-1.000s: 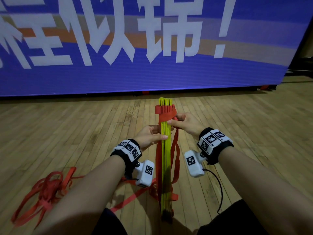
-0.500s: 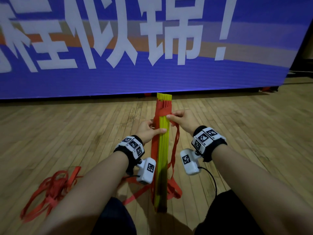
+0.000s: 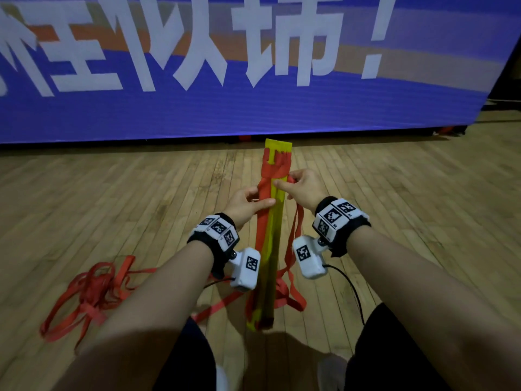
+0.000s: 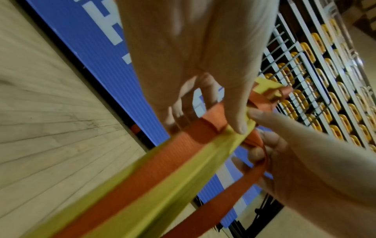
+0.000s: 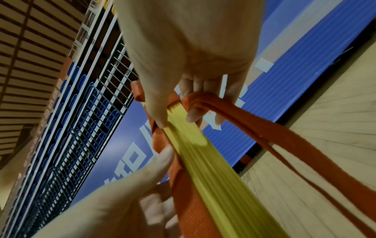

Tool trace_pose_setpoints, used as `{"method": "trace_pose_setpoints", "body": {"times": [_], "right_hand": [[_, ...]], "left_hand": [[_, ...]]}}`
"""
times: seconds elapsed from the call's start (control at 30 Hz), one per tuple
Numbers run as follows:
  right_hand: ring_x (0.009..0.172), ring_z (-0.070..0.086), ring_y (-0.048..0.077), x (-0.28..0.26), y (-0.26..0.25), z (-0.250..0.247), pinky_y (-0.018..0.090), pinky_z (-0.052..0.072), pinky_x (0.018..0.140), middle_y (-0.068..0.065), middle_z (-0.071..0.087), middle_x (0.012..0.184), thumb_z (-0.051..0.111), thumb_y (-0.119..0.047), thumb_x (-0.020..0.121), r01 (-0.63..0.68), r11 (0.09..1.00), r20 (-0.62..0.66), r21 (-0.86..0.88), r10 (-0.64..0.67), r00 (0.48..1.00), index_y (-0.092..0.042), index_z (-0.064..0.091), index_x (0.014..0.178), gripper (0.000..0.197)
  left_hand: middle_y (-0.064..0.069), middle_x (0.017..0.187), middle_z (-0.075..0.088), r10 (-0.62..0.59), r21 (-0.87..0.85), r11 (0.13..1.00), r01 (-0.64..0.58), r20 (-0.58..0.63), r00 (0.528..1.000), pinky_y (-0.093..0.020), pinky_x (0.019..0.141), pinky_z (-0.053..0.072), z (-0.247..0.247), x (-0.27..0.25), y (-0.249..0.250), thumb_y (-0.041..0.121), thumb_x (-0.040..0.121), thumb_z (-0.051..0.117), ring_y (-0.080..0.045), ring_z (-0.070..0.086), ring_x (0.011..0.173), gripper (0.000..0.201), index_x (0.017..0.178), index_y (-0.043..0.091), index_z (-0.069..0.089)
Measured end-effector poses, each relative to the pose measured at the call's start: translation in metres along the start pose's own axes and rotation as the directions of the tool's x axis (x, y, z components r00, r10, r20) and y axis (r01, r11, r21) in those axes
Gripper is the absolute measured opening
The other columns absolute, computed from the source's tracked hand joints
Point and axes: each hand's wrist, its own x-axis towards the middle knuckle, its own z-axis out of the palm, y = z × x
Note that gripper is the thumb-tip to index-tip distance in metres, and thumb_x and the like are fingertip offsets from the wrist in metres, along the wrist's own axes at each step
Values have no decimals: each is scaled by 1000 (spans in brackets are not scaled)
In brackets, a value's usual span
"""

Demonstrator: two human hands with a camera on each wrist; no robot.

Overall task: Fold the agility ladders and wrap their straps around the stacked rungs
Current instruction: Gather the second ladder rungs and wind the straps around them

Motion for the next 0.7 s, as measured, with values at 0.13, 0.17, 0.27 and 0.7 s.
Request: {"method": "trace_pose_setpoints", "body": {"times": [0.13,0.17,0.27,0.7], "right_hand": [[45,50,-2,-7,8,-5,6,37,46,-7,53,52,69,-28,86,-1,1000,100,10,0,995,-25,57,62,27],[44,49,-2,-6,12,-5,7,38,48,-4,54,54,69,-30,85,-10,1000,113,0,10,993,-24,56,62,27],[51,49,5,-3,15,-5,18,40,58,1,54,56,69,-27,85,-20,999,139,30,16,990,-18,58,61,28],[66,60,12,-3,27,-18,27,49,72,-6,65,57,54,-15,95,-95,975,180,199,59,982,-17,68,92,15]], "left_hand": [[0,96,66,-24,-43,999,31,152,988,-19,79,52,-4,-3,-8,0,91,57,-9,63,88,29,120,0,58],[0,96,66,-33,-27,999,38,166,986,-20,83,52,-3,-2,-10,1,91,57,-9,63,89,26,117,0,58],[-5,101,66,-32,-23,999,38,200,979,-21,87,51,0,0,-14,3,93,56,-9,63,89,21,114,2,58],[-3,97,66,16,-99,995,-11,48,999,-22,77,55,10,6,-18,7,88,65,-13,65,88,19,105,11,59]]}}
